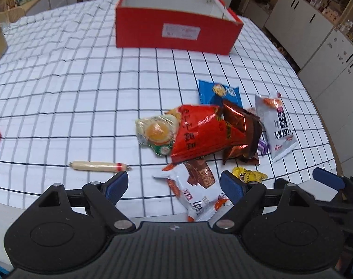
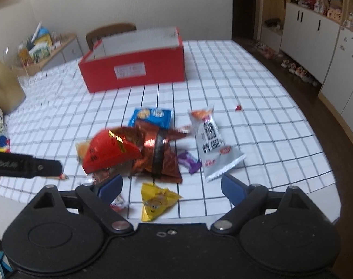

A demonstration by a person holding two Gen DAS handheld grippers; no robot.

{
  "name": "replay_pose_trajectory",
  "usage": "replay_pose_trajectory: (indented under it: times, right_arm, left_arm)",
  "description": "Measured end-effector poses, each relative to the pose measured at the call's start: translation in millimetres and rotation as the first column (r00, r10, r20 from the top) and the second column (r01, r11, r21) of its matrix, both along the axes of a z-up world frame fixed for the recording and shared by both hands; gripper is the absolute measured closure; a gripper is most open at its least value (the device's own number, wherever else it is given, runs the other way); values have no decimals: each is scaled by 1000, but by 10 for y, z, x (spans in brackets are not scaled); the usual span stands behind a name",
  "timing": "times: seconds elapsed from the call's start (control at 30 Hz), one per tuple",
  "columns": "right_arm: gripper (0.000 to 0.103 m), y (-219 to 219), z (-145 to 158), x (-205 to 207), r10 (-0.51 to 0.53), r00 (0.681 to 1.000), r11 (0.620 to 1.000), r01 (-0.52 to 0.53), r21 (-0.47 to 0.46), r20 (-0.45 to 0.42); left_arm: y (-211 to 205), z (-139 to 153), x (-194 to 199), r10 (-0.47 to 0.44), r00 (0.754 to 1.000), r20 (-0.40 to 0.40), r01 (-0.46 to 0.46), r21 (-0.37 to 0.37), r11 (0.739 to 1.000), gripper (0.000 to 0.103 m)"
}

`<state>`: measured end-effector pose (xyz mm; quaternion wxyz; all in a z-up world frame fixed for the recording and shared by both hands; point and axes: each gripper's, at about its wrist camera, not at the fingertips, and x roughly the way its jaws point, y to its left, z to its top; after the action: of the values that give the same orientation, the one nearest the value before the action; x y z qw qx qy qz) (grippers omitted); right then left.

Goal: Organize snacks
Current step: 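Move both grippers toward the snack pile on the table, then grasp the yellow candy packet with the right gripper while the left gripper grasps the wafer bar packet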

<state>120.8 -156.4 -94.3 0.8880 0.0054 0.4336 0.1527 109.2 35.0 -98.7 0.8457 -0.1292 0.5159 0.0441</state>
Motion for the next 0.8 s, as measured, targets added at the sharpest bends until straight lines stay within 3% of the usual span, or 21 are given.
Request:
replay_pose_trajectory:
  times: [0.27,0.53,0.8]
  right_arm:
    - [16,80,-336,122,63,996,993,-69,-92,-65]
    - [21,140,-585,262,64,985,994,-76,-75,-159]
    - [23,212,-709,389,52,982,995,-65,-69,-181]
  left_arm:
    - [-23,-362,269,40,994,-101,-47,-64,997,16]
    - [-63,-558,390,70,985,-158,-87,-104,991,16]
    - [-63,-645,429,80,983,-168,-104,-140,985,16]
